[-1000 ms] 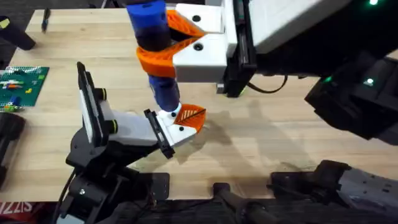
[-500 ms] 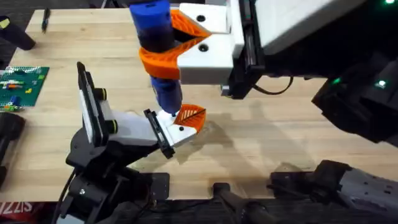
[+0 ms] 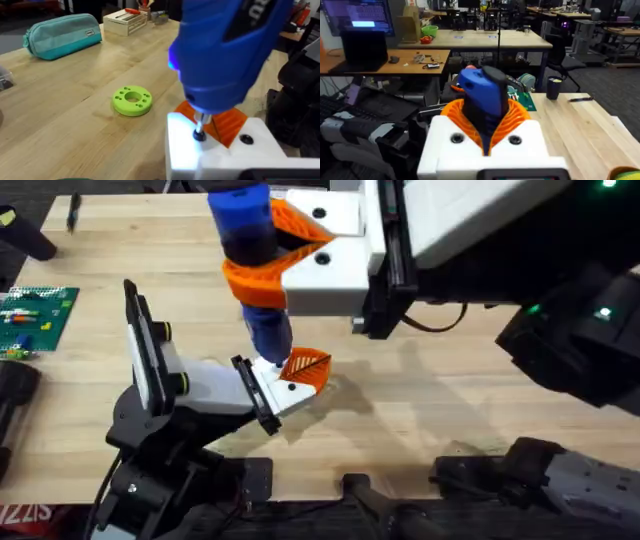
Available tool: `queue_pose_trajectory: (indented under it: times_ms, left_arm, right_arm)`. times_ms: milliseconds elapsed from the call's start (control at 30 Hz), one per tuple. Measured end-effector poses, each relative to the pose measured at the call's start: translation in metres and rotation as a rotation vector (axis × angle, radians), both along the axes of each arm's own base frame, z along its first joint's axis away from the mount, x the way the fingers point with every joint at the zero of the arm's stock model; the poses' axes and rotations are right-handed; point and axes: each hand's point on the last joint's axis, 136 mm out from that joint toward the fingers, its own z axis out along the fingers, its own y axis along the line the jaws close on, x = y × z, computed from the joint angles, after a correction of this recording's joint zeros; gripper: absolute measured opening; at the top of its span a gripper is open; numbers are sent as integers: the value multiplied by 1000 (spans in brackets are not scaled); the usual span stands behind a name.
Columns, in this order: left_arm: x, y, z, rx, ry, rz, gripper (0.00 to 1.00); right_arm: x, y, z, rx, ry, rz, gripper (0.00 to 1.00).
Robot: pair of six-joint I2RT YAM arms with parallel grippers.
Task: Pick up the gripper from the table and insert it into the empty holder that is missing its gripper. Then pick up a screw, insert it into the mounting hole, and use the screwdriver to tighten it. Finally, clean up the table by picking up the vegetable and placing it into the bucket.
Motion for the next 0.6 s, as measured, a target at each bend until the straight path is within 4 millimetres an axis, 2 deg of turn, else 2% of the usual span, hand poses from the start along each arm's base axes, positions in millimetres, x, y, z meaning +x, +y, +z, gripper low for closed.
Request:
queue_pose_trajectory:
  times_ms: [600]
  left_arm:
    - [0, 0, 0, 0, 0, 0, 18]
  right_arm:
    - [2, 2, -7, -19, 19, 0, 44]
